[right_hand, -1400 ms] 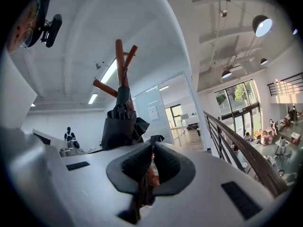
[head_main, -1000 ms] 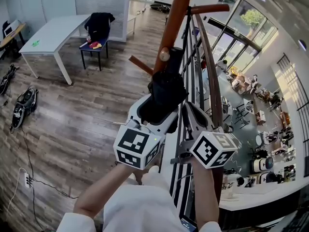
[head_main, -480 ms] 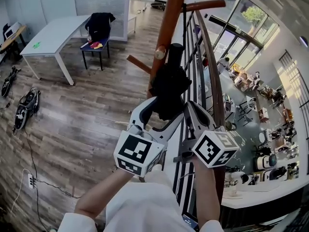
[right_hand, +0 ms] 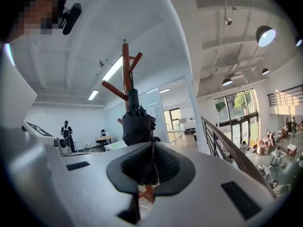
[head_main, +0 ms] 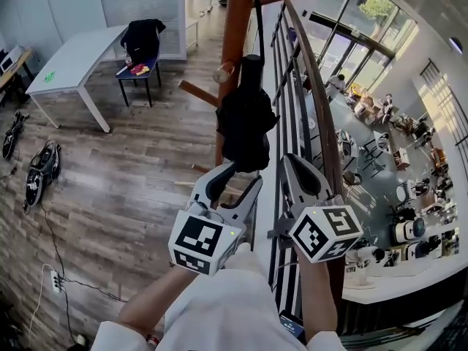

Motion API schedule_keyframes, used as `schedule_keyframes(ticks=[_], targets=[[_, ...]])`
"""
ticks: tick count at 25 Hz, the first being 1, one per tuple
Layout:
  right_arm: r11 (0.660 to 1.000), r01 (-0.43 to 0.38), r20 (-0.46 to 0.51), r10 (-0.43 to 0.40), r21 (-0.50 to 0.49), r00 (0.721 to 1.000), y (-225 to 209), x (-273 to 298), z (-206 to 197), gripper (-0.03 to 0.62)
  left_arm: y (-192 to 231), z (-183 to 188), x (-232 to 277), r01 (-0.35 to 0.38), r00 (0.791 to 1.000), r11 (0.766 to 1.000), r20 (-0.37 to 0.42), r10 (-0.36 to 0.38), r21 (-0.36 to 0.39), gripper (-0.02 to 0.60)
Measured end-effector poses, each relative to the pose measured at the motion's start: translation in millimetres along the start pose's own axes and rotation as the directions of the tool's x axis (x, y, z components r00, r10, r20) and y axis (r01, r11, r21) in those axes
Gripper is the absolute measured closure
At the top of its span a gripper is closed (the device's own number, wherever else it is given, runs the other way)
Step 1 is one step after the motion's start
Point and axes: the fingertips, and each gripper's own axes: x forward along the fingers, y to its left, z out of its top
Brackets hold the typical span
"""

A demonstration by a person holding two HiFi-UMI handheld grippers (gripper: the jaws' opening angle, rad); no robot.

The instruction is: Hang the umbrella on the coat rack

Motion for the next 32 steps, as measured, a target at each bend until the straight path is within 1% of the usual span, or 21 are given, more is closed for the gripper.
schedule_keyframes(ticks=[2,4,8,11,14,17,22,27,32], targets=[[0.999,0.007,0.007,-0.006,-0.035,1.000,2.1,-5.1,0.4,0.553,1.8,-7.2,-2.8,-0.019,1.000,1.000,-0.016,0.019,-0.014,0.414],[0.998,0.016,0.015,-0.015,-0.068,1.000,4.8,-8.7,-2.4,0.553,5.8,-15.3,-6.2,-0.044,0.999,0.999,-0.032,0.043,-0.012,0.463],[0.991,0.048,0.058,-0.041,-0.122,0.997,11.6,-17.3,-11.6,0.553,9.9,-26.4,-15.5,-0.069,0.997,0.997,-0.032,0.068,-0.035,0.512],[0.985,0.069,0.069,-0.058,-0.160,0.996,17.9,-19.1,-22.4,0.553,9.2,-30.6,-18.7,-0.069,0.997,0.997,-0.029,0.068,-0.033,0.526],[0.985,0.073,0.076,-0.062,-0.158,0.995,22.3,-23.3,-36.1,0.553,4.2,-40.8,-21.5,-0.060,0.997,0.998,-0.041,0.059,-0.020,0.534],[0.985,0.065,0.089,-0.052,-0.160,0.995,25.5,-31.1,-48.7,0.553,-1.9,-53.0,-26.6,-0.054,0.997,0.998,-0.048,0.053,-0.033,0.537],[0.980,0.096,0.093,-0.081,-0.174,0.992,27.1,-38.1,-66.0,0.553,-3.8,-68.3,-35.9,-0.043,0.999,0.998,-0.032,0.041,-0.047,0.540],[0.981,0.102,0.097,-0.087,-0.165,0.991,26.7,-47.1,-77.2,0.553,-7.4,-85.6,-43.9,-0.047,0.998,0.997,-0.055,0.043,-0.062,0.541],[0.980,0.106,0.107,-0.089,-0.169,0.990,23.6,-52.6,-93.5,0.553,-9.0,-93.9,-53.2,-0.052,0.998,0.996,-0.023,0.051,-0.077,0.545]])
